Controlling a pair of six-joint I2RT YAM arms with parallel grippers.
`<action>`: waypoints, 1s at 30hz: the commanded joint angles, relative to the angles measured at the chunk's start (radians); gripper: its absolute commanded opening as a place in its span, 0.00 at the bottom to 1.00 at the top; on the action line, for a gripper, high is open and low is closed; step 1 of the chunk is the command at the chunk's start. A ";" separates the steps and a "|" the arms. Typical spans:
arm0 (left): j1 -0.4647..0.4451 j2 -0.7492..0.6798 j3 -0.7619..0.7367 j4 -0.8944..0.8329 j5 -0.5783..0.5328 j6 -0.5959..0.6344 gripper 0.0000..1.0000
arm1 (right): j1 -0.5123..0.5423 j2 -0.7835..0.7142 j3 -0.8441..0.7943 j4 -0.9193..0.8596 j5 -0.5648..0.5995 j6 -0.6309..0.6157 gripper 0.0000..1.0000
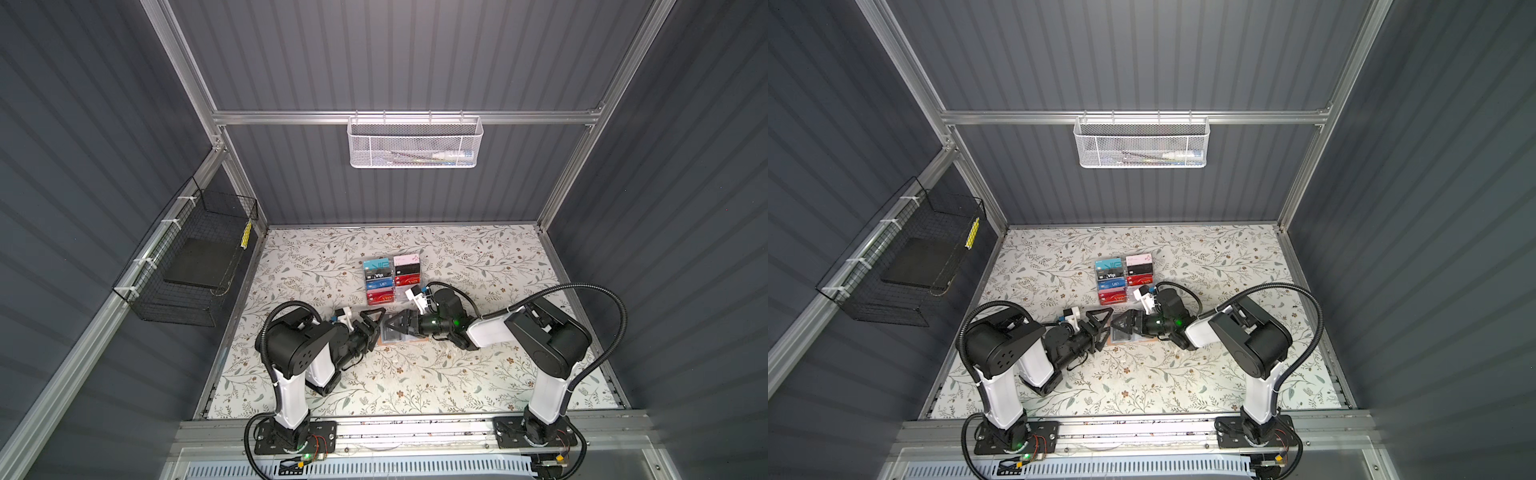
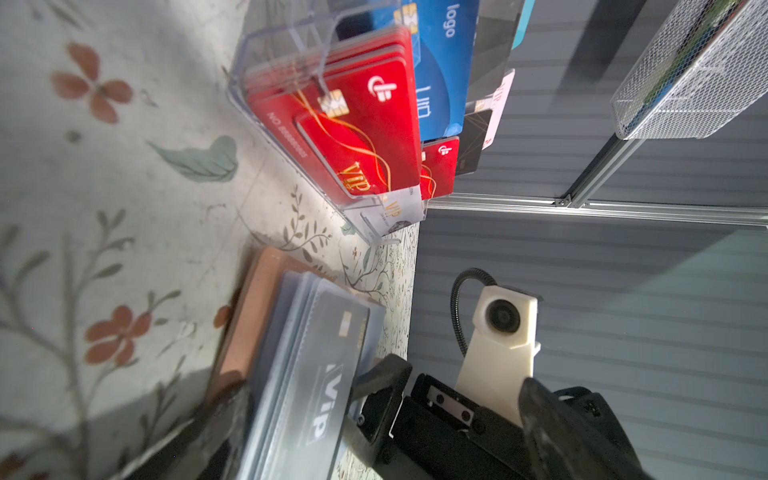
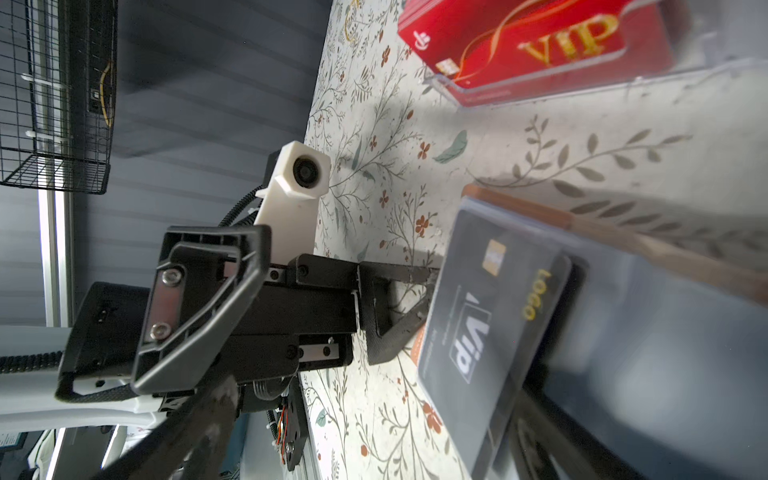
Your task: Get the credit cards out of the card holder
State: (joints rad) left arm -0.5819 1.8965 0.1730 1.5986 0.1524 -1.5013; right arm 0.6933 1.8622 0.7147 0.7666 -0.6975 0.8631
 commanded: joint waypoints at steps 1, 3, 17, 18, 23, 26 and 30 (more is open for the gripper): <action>-0.011 0.074 -0.031 -0.071 0.004 0.025 1.00 | 0.016 0.017 0.027 -0.009 -0.040 -0.028 0.98; -0.011 0.072 -0.035 -0.071 0.003 0.026 1.00 | 0.018 0.017 0.028 -0.003 -0.045 -0.028 0.98; -0.012 0.070 -0.044 -0.071 -0.001 0.027 1.00 | 0.018 0.021 0.024 0.020 -0.045 -0.026 0.73; -0.012 0.071 -0.044 -0.071 -0.001 0.026 1.00 | 0.017 0.018 0.024 0.008 -0.040 -0.031 0.71; -0.012 0.074 -0.045 -0.071 -0.001 0.027 1.00 | 0.010 0.009 0.027 -0.041 -0.018 -0.053 0.58; -0.011 0.072 -0.049 -0.071 -0.002 0.029 1.00 | -0.001 0.006 0.026 -0.059 -0.009 -0.055 0.51; -0.012 0.078 -0.050 -0.071 -0.001 0.032 1.00 | -0.022 0.006 0.022 -0.065 -0.008 -0.050 0.44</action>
State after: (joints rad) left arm -0.5819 1.8965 0.1715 1.5986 0.1524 -1.5013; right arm 0.6830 1.8805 0.7223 0.7017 -0.7044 0.8253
